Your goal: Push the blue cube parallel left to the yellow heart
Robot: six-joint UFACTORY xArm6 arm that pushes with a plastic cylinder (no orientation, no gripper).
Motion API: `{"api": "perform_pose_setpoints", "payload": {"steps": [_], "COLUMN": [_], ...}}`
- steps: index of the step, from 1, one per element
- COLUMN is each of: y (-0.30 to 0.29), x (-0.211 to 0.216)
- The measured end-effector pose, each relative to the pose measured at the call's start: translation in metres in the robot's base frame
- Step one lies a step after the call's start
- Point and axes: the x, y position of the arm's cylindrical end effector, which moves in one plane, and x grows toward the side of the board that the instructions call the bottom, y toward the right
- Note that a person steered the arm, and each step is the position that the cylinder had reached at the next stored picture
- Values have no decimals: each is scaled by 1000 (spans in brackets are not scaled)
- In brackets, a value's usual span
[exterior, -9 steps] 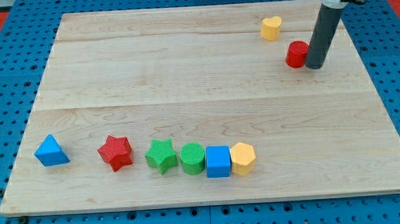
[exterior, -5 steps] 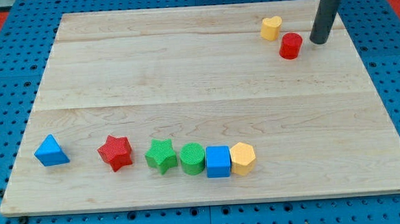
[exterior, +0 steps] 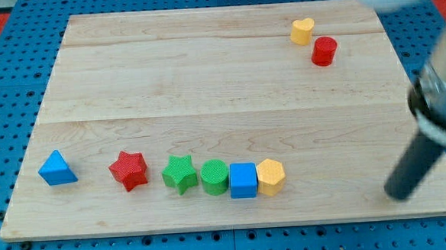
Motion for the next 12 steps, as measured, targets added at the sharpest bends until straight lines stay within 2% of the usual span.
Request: {"api": "perform_pose_setpoints", "payload": {"steps": [1,2,3,4,5,6,7,8,9,10,11,12], "y": [-123,-201,-201,-194,-209,-222,-205,-153,-137,-134,-157,-158], "x": [-7,-65,-96,-110,-151,-213,-238,-230,-198,-233,-291,-308]}}
